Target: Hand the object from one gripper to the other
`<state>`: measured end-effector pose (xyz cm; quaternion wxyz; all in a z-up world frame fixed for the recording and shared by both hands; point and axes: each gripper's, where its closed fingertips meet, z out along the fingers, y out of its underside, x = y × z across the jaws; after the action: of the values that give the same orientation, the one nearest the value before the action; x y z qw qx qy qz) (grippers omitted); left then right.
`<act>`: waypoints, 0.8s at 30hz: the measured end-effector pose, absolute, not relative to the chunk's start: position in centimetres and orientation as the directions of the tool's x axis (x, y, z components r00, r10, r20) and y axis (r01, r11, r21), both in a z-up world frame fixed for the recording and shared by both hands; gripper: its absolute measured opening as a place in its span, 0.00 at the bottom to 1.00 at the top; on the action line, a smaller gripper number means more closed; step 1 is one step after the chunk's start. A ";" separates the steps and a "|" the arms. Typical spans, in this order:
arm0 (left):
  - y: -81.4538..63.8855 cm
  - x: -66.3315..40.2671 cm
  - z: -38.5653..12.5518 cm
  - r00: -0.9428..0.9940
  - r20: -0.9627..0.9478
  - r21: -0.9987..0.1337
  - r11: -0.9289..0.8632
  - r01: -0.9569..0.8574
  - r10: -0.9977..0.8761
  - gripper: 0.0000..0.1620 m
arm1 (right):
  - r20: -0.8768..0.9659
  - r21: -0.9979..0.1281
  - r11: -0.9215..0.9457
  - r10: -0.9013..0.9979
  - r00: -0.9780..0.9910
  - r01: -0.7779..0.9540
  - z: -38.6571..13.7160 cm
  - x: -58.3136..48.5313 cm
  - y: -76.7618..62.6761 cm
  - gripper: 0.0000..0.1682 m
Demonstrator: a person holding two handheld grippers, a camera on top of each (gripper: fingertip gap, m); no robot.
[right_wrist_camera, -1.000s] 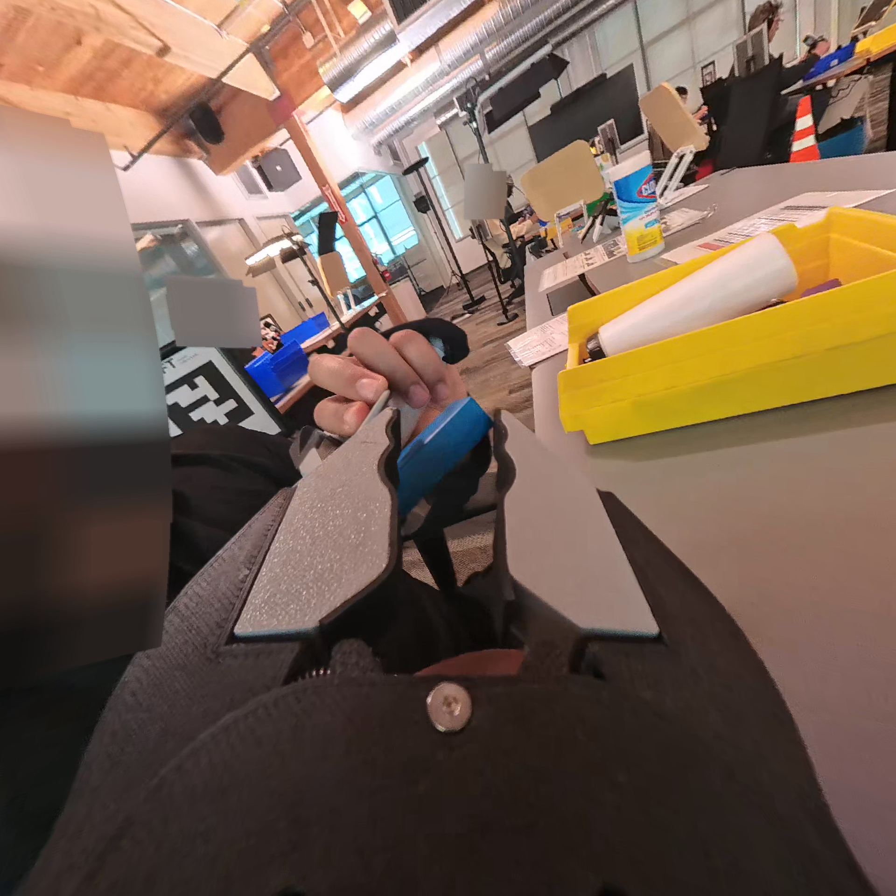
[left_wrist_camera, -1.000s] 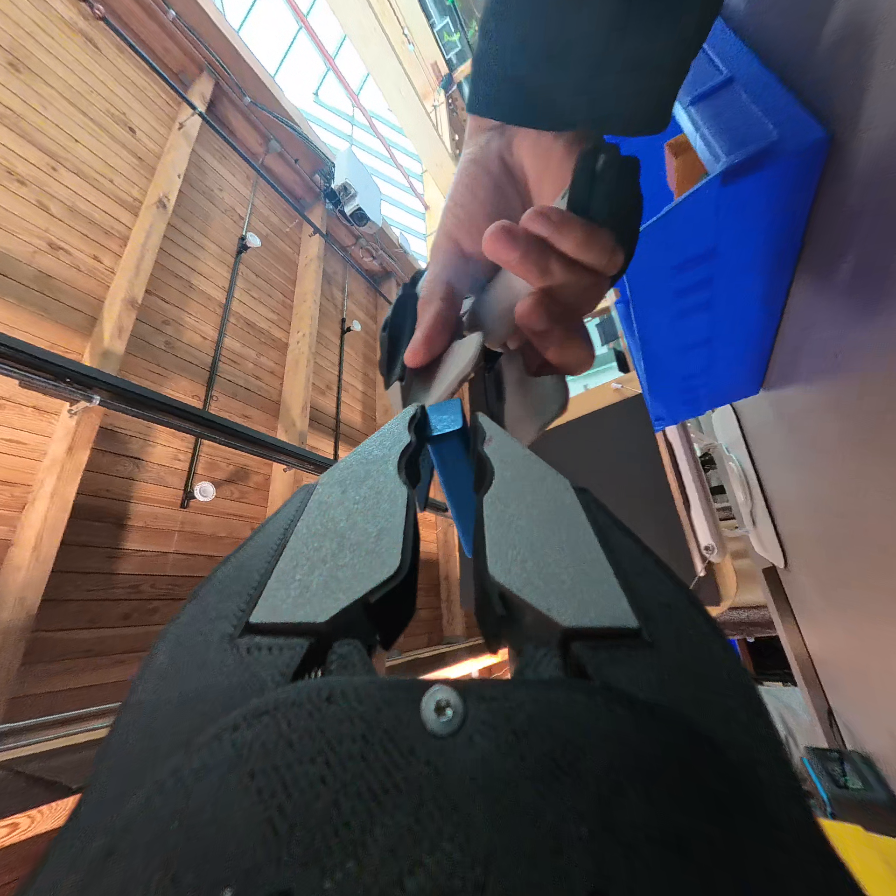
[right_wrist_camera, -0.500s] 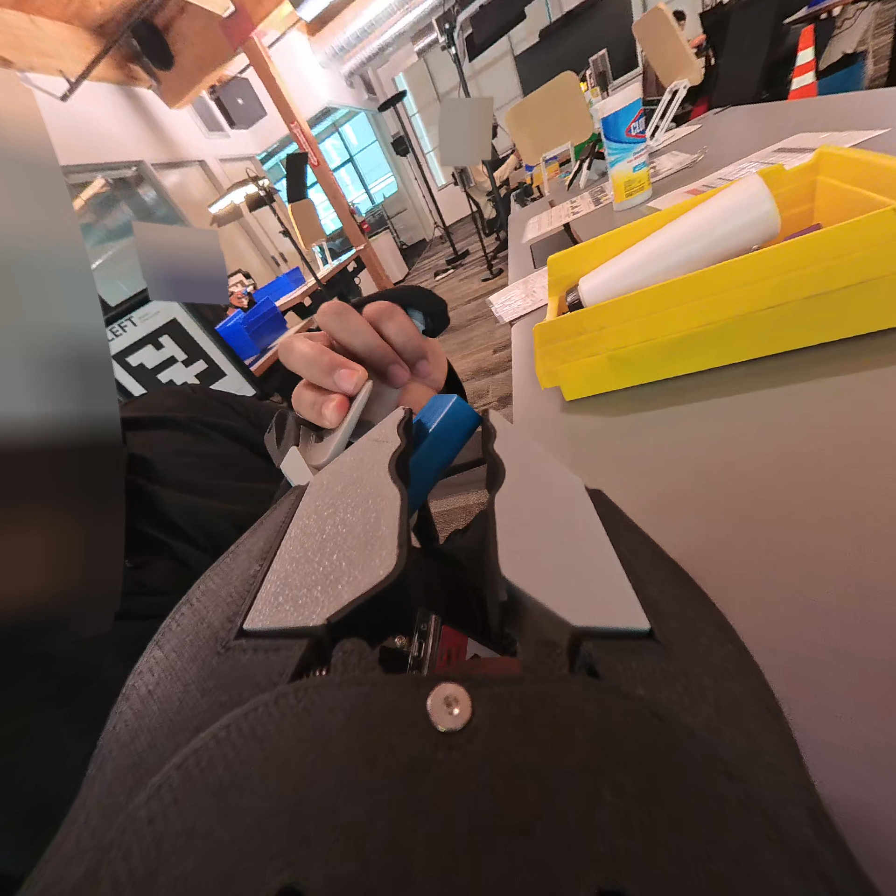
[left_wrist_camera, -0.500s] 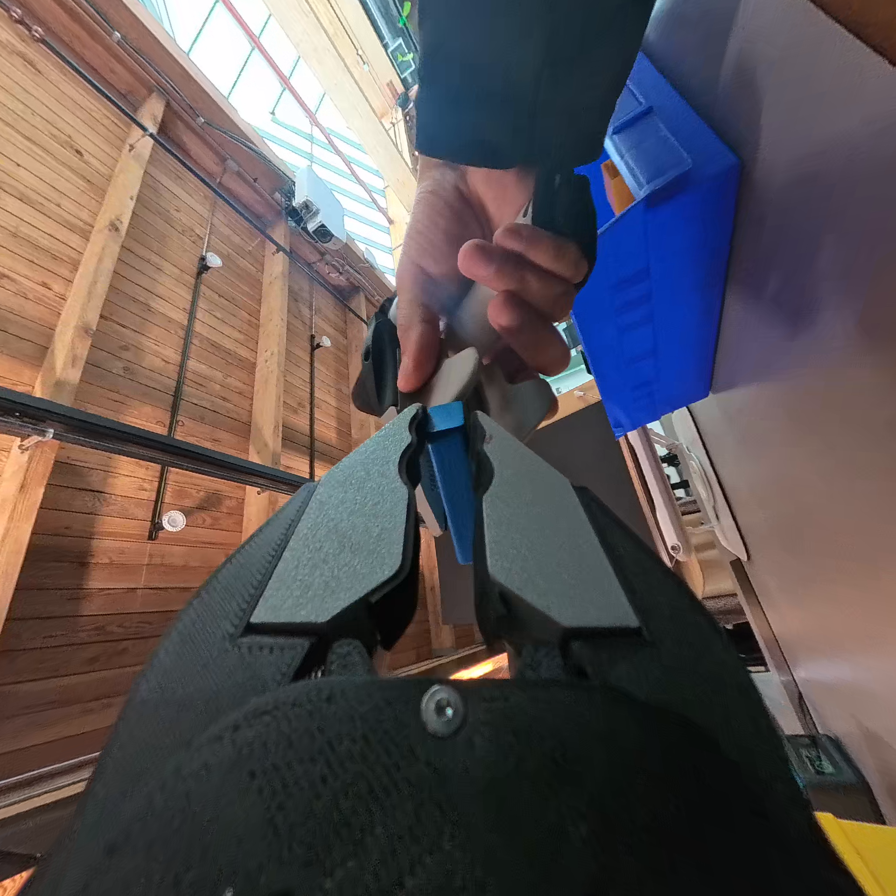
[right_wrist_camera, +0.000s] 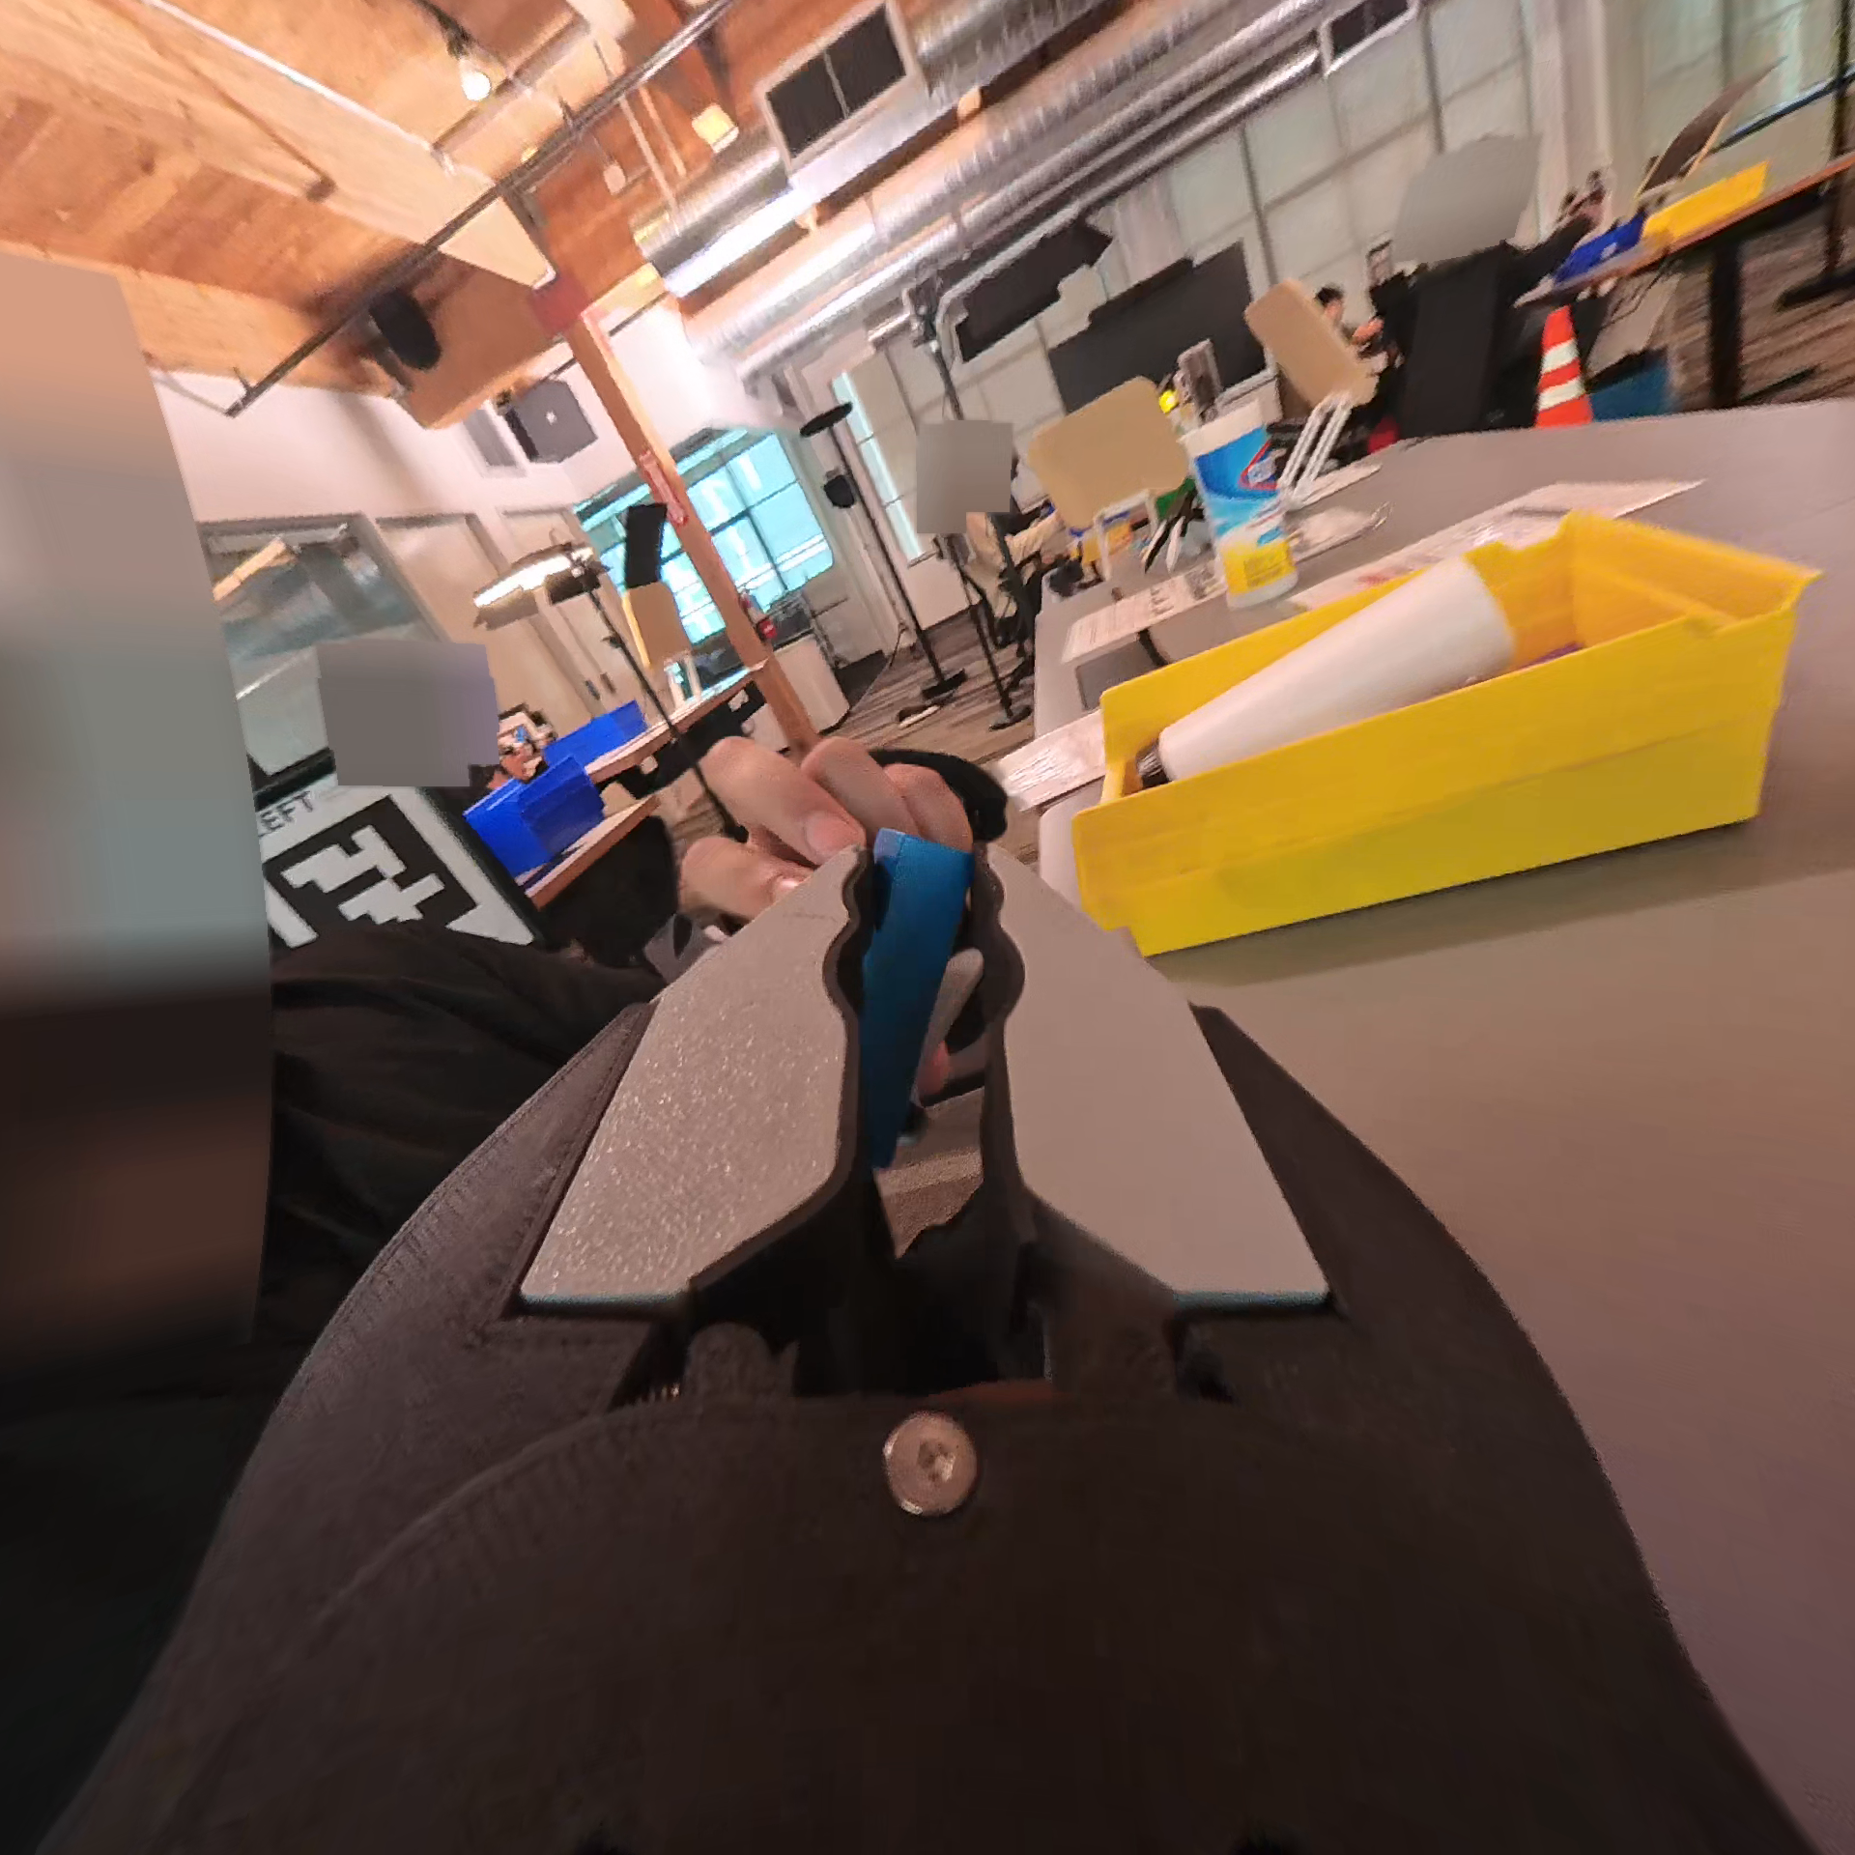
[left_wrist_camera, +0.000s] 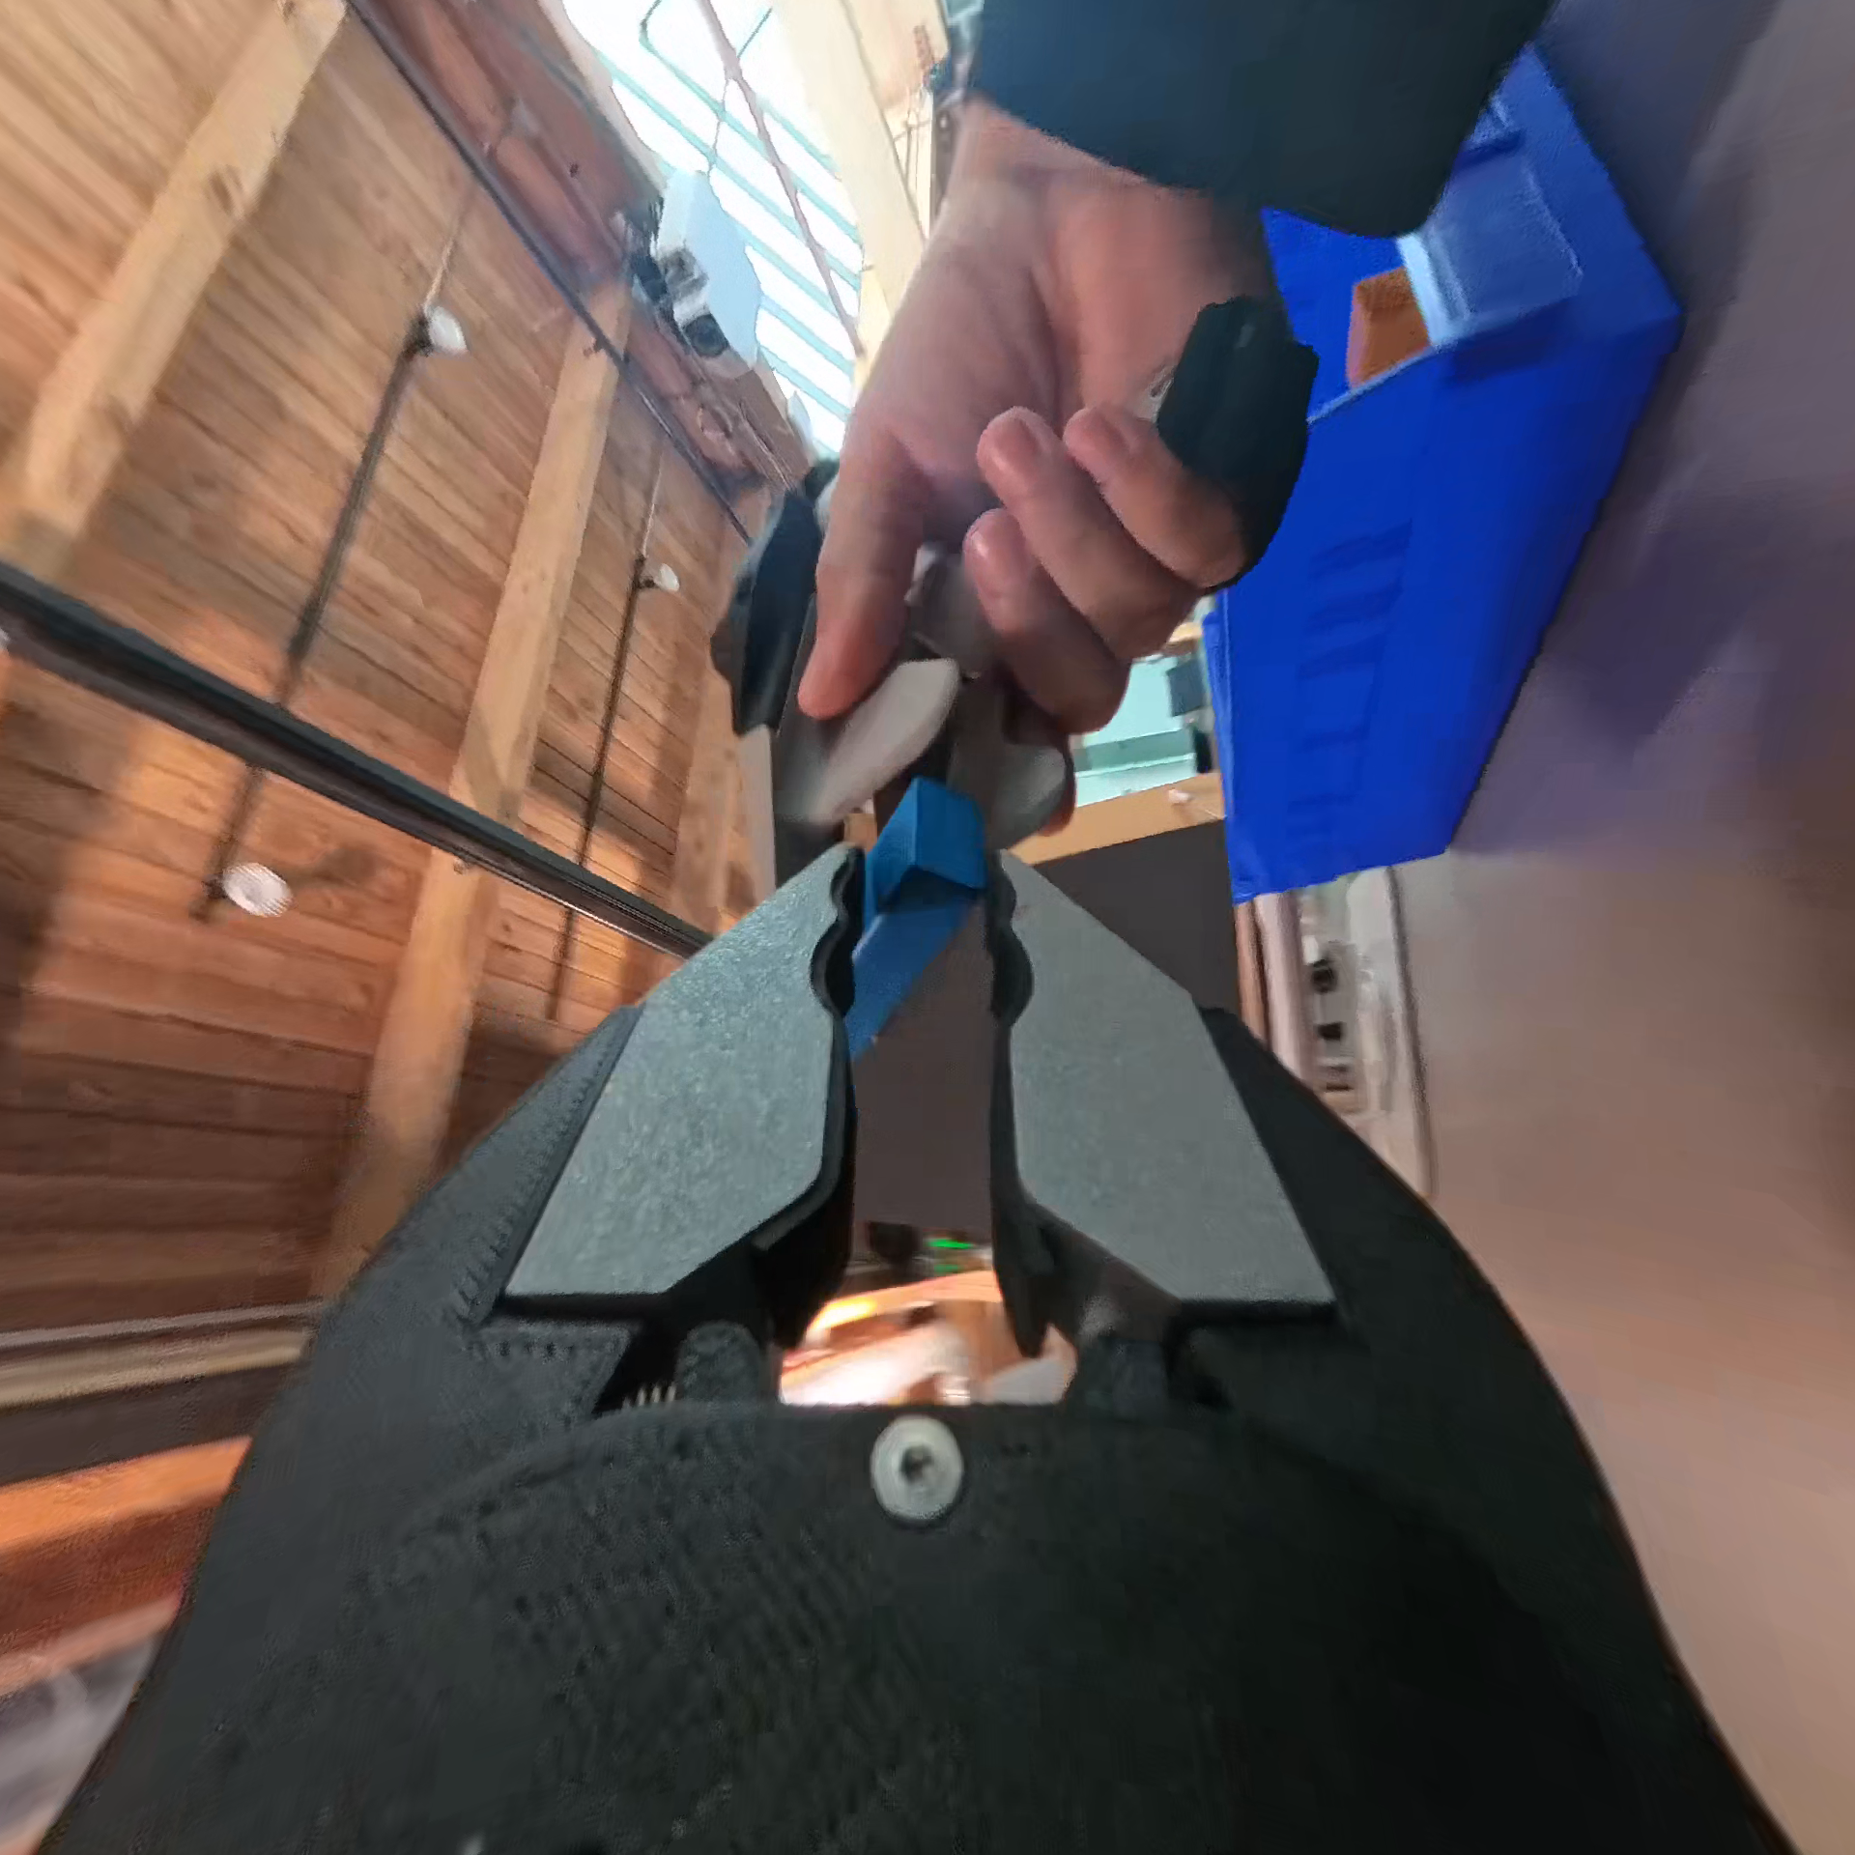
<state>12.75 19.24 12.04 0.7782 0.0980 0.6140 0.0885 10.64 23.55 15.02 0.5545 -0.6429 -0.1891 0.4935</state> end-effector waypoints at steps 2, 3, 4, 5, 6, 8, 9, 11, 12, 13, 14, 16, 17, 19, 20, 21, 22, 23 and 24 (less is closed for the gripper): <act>19.3 12.4 12.7 0.213 -0.971 0.118 0.992 0.035 0.108 0.17 | -0.387 -0.914 -0.257 0.784 0.485 -0.313 15.8 11.4 23.5 0.09; 19.0 12.0 13.1 0.202 -0.979 0.050 0.996 0.071 0.034 0.17 | -0.355 -0.925 -0.214 0.784 0.510 -0.315 16.4 11.8 23.4 0.09; 18.8 11.6 13.8 0.201 -0.979 -0.020 0.994 0.109 -0.041 0.15 | -0.316 -0.936 -0.164 0.781 0.539 -0.312 17.0 12.2 23.3 0.09; 18.6 11.1 14.3 0.185 -0.976 -0.087 0.986 0.143 -0.113 0.15 | -0.273 -0.947 -0.113 0.774 0.571 -0.300 17.5 12.5 23.2 0.09; 18.5 10.7 14.7 0.157 -0.970 -0.158 0.972 0.173 -0.186 0.15 | -0.227 -0.958 -0.063 0.766 0.602 -0.281 18.1 12.7 22.9 0.09; 18.8 10.2 15.7 0.093 -0.925 -0.343 0.916 0.209 -0.367 0.16 | -0.127 -0.972 0.036 0.748 0.651 -0.231 19.0 12.9 22.3 0.09; 19.2 10.2 16.1 0.053 -0.880 -0.453 0.868 0.205 -0.471 0.16 | -0.065 -0.975 0.094 0.746 0.663 -0.202 19.6 12.8 21.7 0.09; 20.1 10.6 16.0 -0.048 -0.751 -0.657 0.738 0.157 -0.658 0.18 | 0.077 -0.962 0.232 0.738 0.671 -0.144 20.8 12.2 20.3 0.09; 20.1 10.7 15.8 -0.109 -0.671 -0.741 0.656 0.144 -0.734 0.18 | 0.143 -0.949 0.293 0.729 0.670 -0.116 21.2 11.8 19.6 0.09; 19.8 10.7 15.7 -0.172 -0.584 -0.812 0.567 0.141 -0.794 0.19 | 0.203 -0.935 0.346 0.714 0.670 -0.084 21.5 11.4 19.0 0.09; 19.2 10.5 15.7 -0.238 -0.502 -0.865 0.480 0.150 -0.831 0.20 | 0.260 -0.918 0.393 0.691 0.675 -0.049 21.6 11.0 18.6 0.09; 18.2 10.0 16.4 -0.325 -0.388 -0.921 0.347 0.180 -0.862 0.21 | 0.346 -0.891 0.452 0.626 0.699 0.037 21.6 10.5 18.5 0.09; 18.1 9.9 16.9 -0.333 -0.357 -0.932 0.308 0.192 -0.873 0.21 | 0.378 -0.883 0.464 0.603 0.702 0.077 21.5 10.3 18.6 0.09; 18.0 9.9 17.3 -0.327 -0.331 -0.940 0.278 0.197 -0.885 0.20 | 0.425 -0.868 0.483 0.600 0.678 0.118 21.1 9.4 18.3 0.10; 18.0 10.0 17.3 -0.321 -0.332 -0.939 0.280 0.197 -0.887 0.20 | 0.440 -0.861 0.493 0.608 0.661 0.120 21.0 8.9 18.0 0.10; 17.8 10.0 17.3 -0.321 -0.342 -0.935 0.289 0.204 -0.883 0.19 | 0.448 -0.858 0.501 0.616 0.648 0.117 20.9 8.4 17.9 0.10; 17.7 10.0 17.3 -0.317 -0.356 -0.930 0.299 0.214 -0.879 0.18 | 0.449 -0.858 0.501 0.622 0.641 0.115 20.7 8.1 17.9 0.10; 17.6 10.1 17.2 -0.308 -0.375 -0.922 0.317 0.222 -0.874 0.16 | 0.447 -0.861 0.494 0.624 0.641 0.120 20.6 7.9 18.1 0.10; 17.5 10.2 17.1 -0.293 -0.401 -0.911 0.346 0.223 -0.868 0.13 | 0.443 -0.866 0.483 0.622 0.646 0.129 20.3 7.7 18.4 0.09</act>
<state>10.18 17.54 17.12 0.5351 -0.2592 0.6218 -0.5097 7.74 18.37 20.34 0.7682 -0.4825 -0.3891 0.1604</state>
